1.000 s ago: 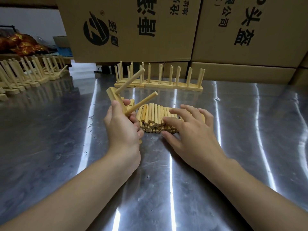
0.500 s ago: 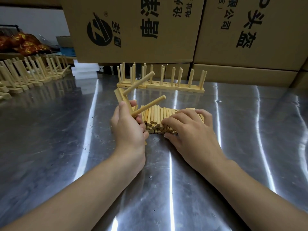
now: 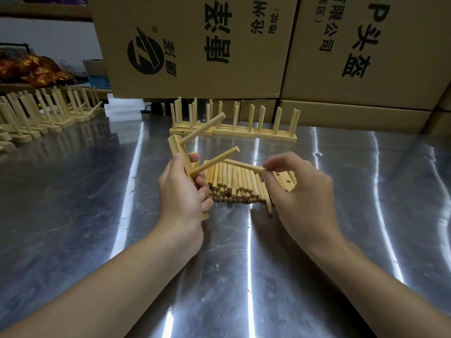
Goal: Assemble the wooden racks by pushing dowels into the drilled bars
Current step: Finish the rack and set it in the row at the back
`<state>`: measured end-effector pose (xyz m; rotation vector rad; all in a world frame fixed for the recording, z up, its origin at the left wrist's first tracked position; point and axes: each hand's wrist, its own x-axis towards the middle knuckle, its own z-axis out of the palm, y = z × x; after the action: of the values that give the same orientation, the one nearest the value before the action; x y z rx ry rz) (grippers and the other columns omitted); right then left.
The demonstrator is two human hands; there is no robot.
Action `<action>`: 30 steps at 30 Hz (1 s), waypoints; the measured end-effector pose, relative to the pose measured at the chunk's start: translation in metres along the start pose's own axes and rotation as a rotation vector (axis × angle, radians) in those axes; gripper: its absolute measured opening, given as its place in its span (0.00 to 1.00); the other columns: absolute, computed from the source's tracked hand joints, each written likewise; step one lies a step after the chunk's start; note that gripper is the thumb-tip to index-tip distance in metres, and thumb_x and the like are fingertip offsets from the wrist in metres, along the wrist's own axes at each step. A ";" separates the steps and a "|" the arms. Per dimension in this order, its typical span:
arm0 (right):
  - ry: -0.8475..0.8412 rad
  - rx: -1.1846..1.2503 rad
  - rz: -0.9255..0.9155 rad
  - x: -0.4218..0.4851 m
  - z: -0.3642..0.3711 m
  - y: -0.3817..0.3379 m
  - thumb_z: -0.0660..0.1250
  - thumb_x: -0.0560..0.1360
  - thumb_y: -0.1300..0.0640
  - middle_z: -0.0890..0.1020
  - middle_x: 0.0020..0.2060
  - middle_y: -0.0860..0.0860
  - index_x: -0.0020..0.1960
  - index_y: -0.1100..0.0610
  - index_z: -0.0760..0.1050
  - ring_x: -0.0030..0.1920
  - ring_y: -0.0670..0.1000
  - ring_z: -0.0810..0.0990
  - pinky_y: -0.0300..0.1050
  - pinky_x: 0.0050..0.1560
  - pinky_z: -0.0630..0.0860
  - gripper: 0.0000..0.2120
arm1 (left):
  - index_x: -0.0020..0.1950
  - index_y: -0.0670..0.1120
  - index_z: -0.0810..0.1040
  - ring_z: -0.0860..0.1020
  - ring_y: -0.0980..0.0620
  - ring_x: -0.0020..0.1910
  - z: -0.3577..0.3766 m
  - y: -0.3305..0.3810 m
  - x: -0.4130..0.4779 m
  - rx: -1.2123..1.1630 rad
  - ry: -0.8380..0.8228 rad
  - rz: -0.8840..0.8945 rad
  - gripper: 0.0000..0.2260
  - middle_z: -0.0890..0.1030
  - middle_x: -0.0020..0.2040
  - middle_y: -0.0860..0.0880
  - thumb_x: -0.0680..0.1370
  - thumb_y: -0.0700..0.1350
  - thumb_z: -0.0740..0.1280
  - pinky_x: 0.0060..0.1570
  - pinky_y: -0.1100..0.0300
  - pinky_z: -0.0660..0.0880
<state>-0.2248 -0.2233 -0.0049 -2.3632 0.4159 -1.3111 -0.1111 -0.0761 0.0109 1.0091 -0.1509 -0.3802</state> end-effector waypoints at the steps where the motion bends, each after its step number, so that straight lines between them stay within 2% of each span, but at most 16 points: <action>1: -0.015 0.134 0.045 0.000 -0.002 0.001 0.75 0.79 0.58 0.85 0.45 0.39 0.52 0.49 0.82 0.51 0.44 0.84 0.50 0.56 0.78 0.05 | 0.56 0.46 0.76 0.63 0.56 0.25 0.000 0.002 0.001 -0.016 -0.010 -0.020 0.16 0.70 0.33 0.52 0.89 0.54 0.55 0.21 0.64 0.59; 5: -0.078 0.411 0.099 -0.002 -0.010 -0.001 0.75 0.78 0.62 0.87 0.47 0.43 0.53 0.52 0.84 0.53 0.49 0.86 0.55 0.52 0.82 0.07 | 0.52 0.45 0.76 0.66 0.56 0.24 0.000 0.013 0.003 -0.091 -0.042 -0.084 0.17 0.74 0.33 0.50 0.90 0.53 0.54 0.19 0.65 0.62; 8: -0.086 0.493 0.097 -0.001 -0.013 -0.005 0.76 0.78 0.63 0.87 0.47 0.45 0.52 0.52 0.84 0.53 0.50 0.86 0.53 0.50 0.83 0.07 | 0.56 0.43 0.76 0.69 0.56 0.25 0.001 0.018 0.003 -0.104 -0.075 -0.121 0.17 0.78 0.37 0.48 0.89 0.53 0.55 0.20 0.65 0.64; 10: -0.103 0.478 0.069 -0.002 -0.013 -0.008 0.76 0.78 0.63 0.87 0.47 0.45 0.53 0.52 0.84 0.54 0.51 0.86 0.53 0.50 0.83 0.08 | 0.59 0.42 0.76 0.69 0.56 0.25 0.002 0.019 0.002 -0.100 -0.102 -0.132 0.18 0.79 0.38 0.48 0.89 0.54 0.55 0.21 0.65 0.64; 14: -0.099 0.397 -0.009 -0.005 -0.012 -0.012 0.76 0.77 0.62 0.87 0.47 0.43 0.53 0.52 0.84 0.52 0.51 0.86 0.55 0.52 0.81 0.07 | 0.58 0.43 0.77 0.71 0.56 0.27 0.001 0.020 0.002 -0.045 -0.128 -0.113 0.18 0.80 0.37 0.48 0.89 0.55 0.55 0.22 0.65 0.65; 18: -0.069 0.275 -0.136 -0.002 -0.017 -0.015 0.76 0.78 0.61 0.86 0.47 0.40 0.54 0.52 0.84 0.51 0.49 0.84 0.44 0.51 0.78 0.07 | 0.61 0.45 0.80 0.80 0.53 0.35 -0.001 0.020 0.003 0.038 -0.101 -0.094 0.19 0.82 0.40 0.48 0.89 0.56 0.55 0.29 0.61 0.75; 20: -0.065 0.215 -0.220 -0.002 -0.020 -0.015 0.75 0.78 0.62 0.85 0.48 0.42 0.54 0.54 0.84 0.50 0.49 0.83 0.43 0.50 0.77 0.07 | 0.62 0.46 0.80 0.83 0.52 0.38 -0.001 0.020 0.004 0.028 -0.098 -0.102 0.18 0.83 0.41 0.48 0.89 0.56 0.55 0.35 0.58 0.79; 25: -0.053 0.087 -0.384 0.000 -0.027 -0.016 0.76 0.77 0.64 0.85 0.48 0.46 0.55 0.58 0.85 0.51 0.50 0.83 0.51 0.50 0.81 0.07 | 0.61 0.45 0.80 0.86 0.50 0.39 -0.001 0.023 0.004 -0.069 -0.128 -0.153 0.16 0.85 0.41 0.46 0.88 0.54 0.58 0.35 0.57 0.82; 30: -0.082 0.044 -0.465 0.001 -0.030 -0.022 0.72 0.80 0.62 0.85 0.49 0.48 0.55 0.58 0.85 0.52 0.52 0.82 0.54 0.50 0.80 0.04 | 0.62 0.45 0.80 0.86 0.50 0.41 -0.003 0.024 0.007 -0.039 -0.114 -0.143 0.17 0.85 0.42 0.47 0.88 0.54 0.58 0.37 0.56 0.84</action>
<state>-0.2491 -0.2108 0.0209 -2.5583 -0.2011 -1.3841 -0.0982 -0.0651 0.0299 0.9625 -0.1738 -0.5701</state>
